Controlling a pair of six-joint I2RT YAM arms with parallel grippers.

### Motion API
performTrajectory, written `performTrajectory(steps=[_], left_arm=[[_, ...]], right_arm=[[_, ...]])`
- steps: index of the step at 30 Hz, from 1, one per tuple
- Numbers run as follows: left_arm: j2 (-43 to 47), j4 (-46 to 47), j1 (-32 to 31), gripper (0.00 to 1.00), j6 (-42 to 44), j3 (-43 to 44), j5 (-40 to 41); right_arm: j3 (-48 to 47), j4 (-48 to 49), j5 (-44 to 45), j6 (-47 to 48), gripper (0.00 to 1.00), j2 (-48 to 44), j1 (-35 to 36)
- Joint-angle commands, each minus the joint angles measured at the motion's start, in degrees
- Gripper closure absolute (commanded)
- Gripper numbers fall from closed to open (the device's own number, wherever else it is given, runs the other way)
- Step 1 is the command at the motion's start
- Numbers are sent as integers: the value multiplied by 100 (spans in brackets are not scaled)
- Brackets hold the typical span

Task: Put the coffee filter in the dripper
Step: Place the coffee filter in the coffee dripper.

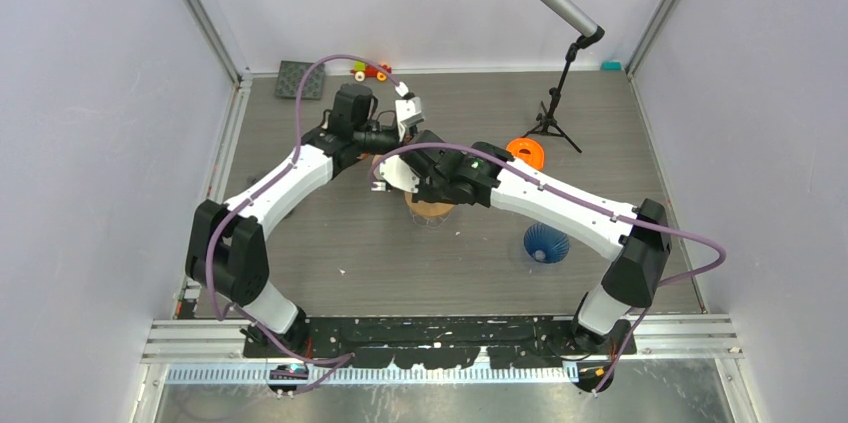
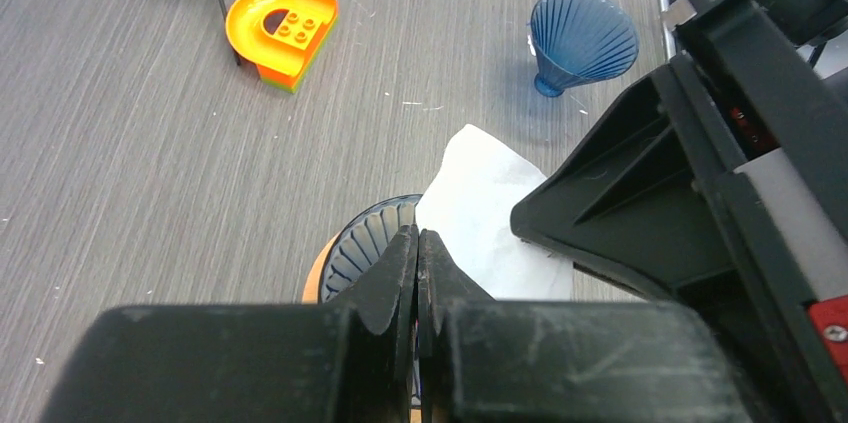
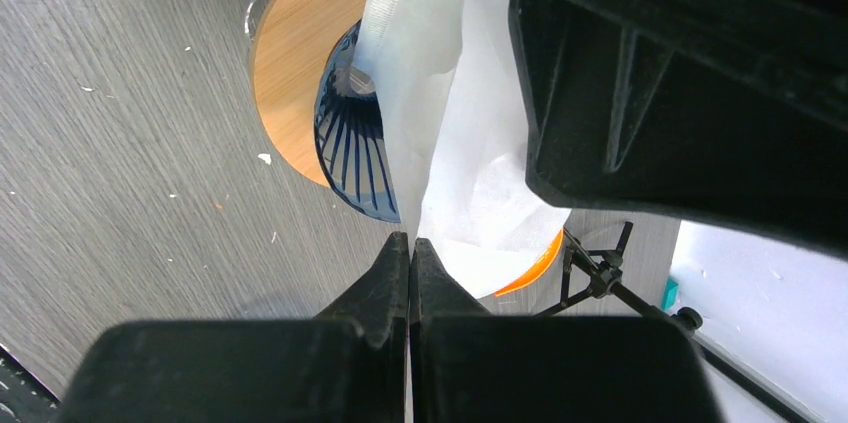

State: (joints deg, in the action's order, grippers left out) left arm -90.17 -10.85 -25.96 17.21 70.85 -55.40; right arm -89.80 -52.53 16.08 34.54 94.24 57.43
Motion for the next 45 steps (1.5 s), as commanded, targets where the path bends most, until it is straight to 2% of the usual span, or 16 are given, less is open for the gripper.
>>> performTrajectory(steps=[1,12,17,28,38,45], left_arm=[[0,520,55,100,113,-97,-236],[108,689,55,100,203,-443,-292],[156,708,55,100,223,-455,-296],[220,626,55,100,274,-277,-233],[207,567,55,100,285,-220,-253],[262,550,55,100,187,-151,-188]], right_arm=[[-211,-52,124,-113,99,47,40],[-175,-86,-8,-279,97,91,40],[-152,-77,5,-372,93,77,40],[-166,3,-153,-621,79,-189,-49],[-194,34,-559,-951,55,-632,-260],[-272,171,-1185,-1352,51,-1115,-848]])
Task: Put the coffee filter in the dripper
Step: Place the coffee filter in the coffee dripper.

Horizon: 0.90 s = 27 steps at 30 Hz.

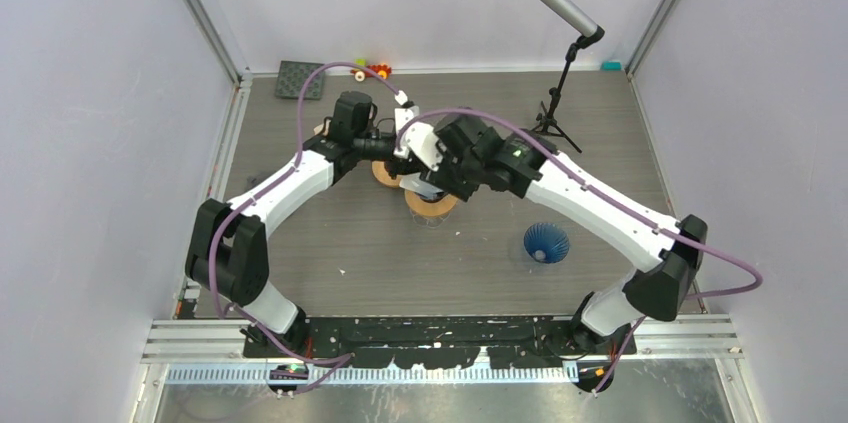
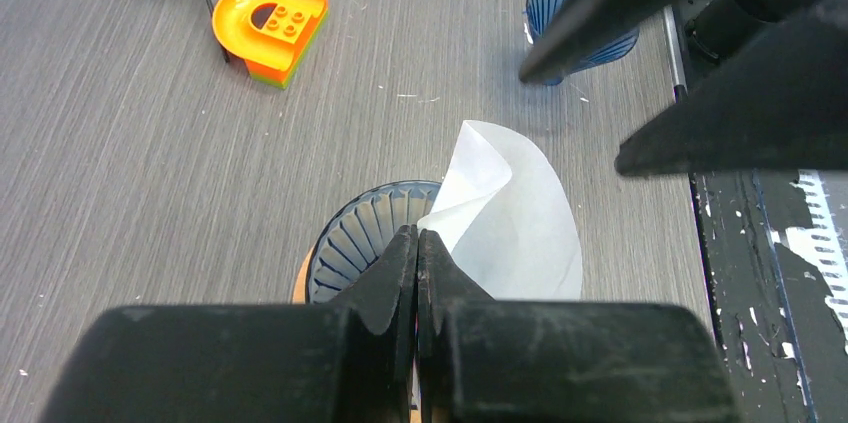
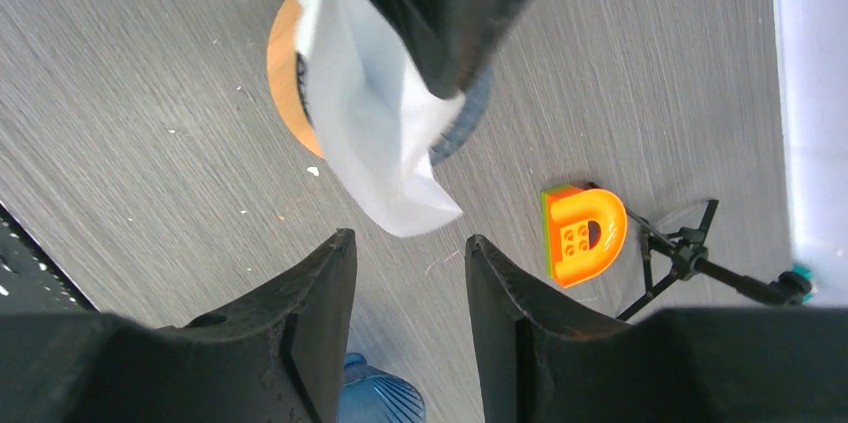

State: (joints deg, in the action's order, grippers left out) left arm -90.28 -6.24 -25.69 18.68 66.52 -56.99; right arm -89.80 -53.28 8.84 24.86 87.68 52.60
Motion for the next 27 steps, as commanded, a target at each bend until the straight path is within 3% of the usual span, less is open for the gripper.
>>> performTrajectory(steps=[1,8,18,27], left_arm=[[276,88,29,100,18,299,-20],[298,173,28,100,-240,326,56],[342,180,29,99,-275,252,48],[437,255,29,100,-267,101,20]], right_arm=[[-275,307,-563,-480,51,-519,-516],[-75,656,-1180,-911,51,-611,-1270],[-4,857,-2068,-1289,50,-186,-1507],[258,1150,-2332,-1680,49,63,-1691]])
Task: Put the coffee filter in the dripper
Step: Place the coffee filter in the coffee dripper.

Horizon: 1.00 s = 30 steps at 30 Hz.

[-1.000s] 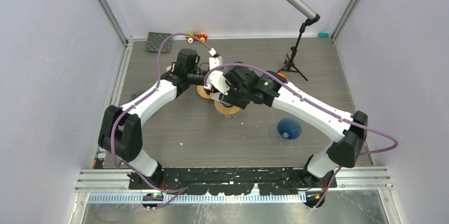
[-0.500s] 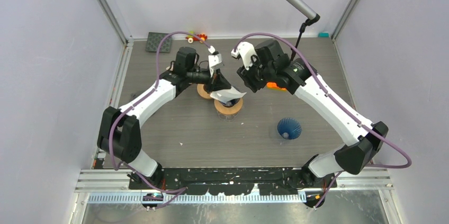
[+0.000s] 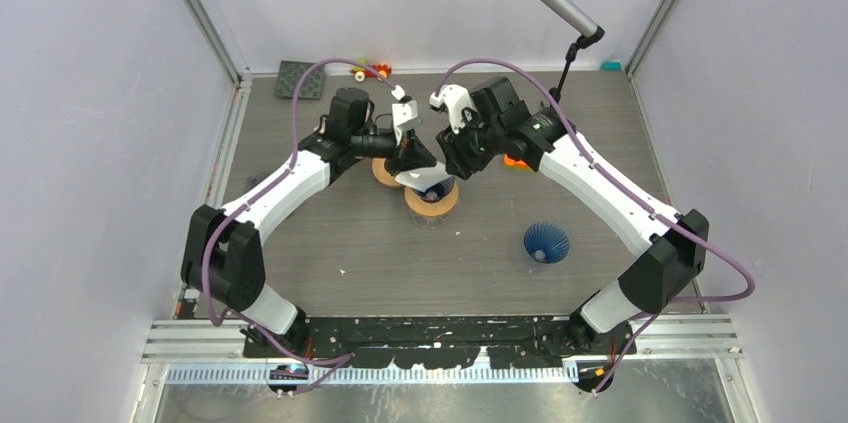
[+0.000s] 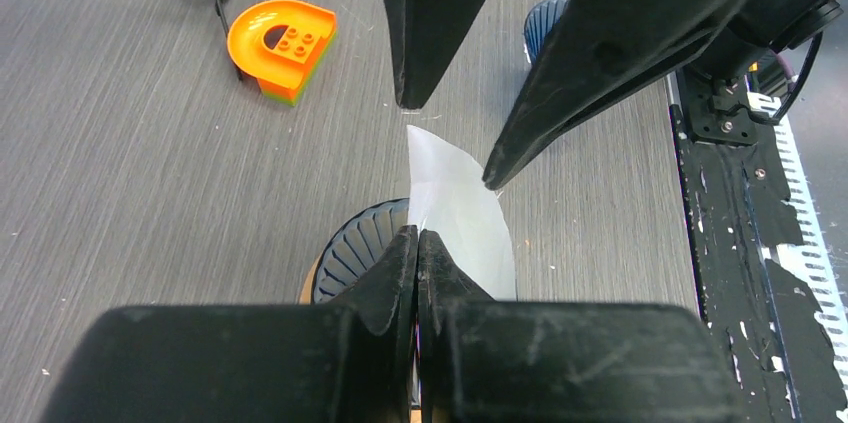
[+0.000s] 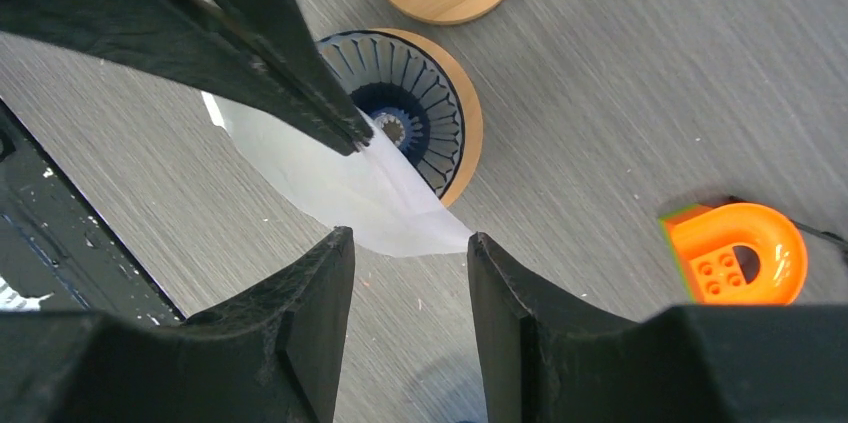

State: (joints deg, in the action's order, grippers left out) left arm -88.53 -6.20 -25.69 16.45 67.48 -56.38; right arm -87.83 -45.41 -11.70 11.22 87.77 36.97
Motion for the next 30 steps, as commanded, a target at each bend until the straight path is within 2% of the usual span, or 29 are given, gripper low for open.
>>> performTrajectory(steps=[1,30], left_arm=[[258,257,29,100,-45,-3,-52],[270,505,2,100,-322,-269,-172]], right_arm=[[79,378,-319,-354,49,82,-157],[-42,517,-946,-531,49,271,-392]])
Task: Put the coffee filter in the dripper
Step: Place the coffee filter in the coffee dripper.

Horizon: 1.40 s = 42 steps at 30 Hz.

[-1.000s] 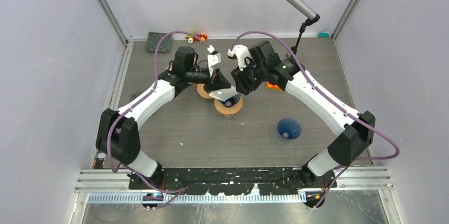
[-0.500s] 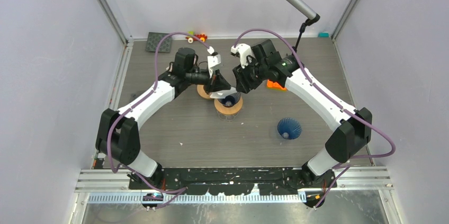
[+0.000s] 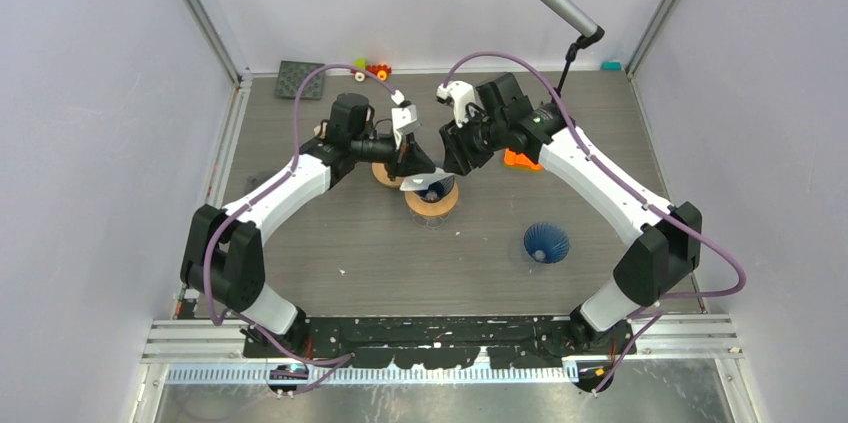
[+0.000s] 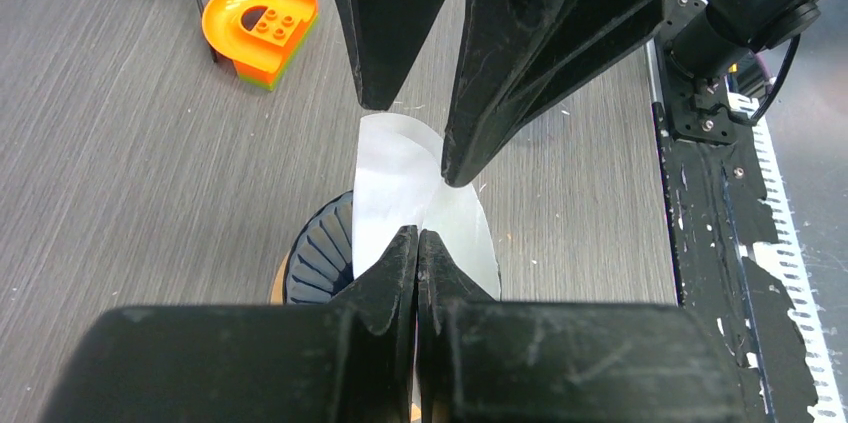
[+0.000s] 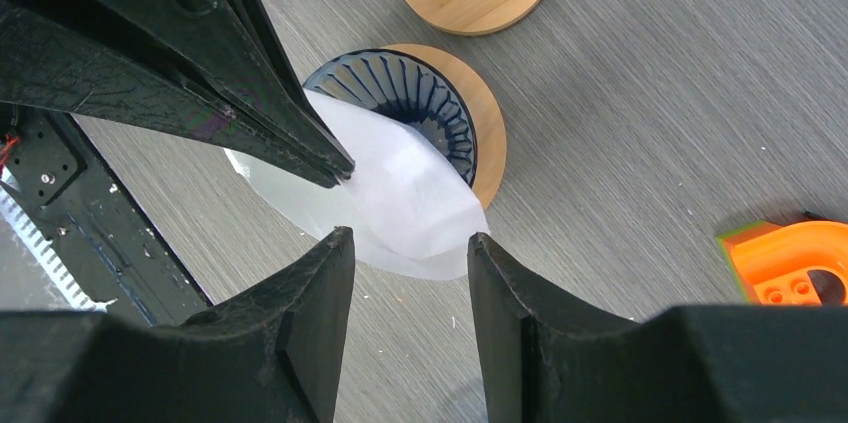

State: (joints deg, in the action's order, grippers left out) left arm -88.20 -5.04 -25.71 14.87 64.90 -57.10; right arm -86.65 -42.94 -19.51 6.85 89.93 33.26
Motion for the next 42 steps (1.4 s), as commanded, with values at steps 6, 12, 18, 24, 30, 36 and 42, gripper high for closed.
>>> performTrajectory(steps=[6,12,18,24,30,36,42], left_arm=[[236,473,5,100,-385,-14,-80],[238,477,5,100,-428,-20,-97],[221,477,5,100,-544,-11,-65],[257,477,5,100,-666,-27,60],[321,739,5,100,-911,-101,278],[394,811,5,100,-1096,-144,450],[488,960,5,100,-1125,-282,313]], right_arm=[[-191,333,-153,-97,49,96,-19],[-202,416,-88,-71,49,121,-8],[-203,416,-97,-13,47,143,69],[-169,422,-79,18,45,116,121],[-109,418,-52,74,44,87,184],[25,478,268,184,41,26,297],[-3,567,783,150,41,61,320]])
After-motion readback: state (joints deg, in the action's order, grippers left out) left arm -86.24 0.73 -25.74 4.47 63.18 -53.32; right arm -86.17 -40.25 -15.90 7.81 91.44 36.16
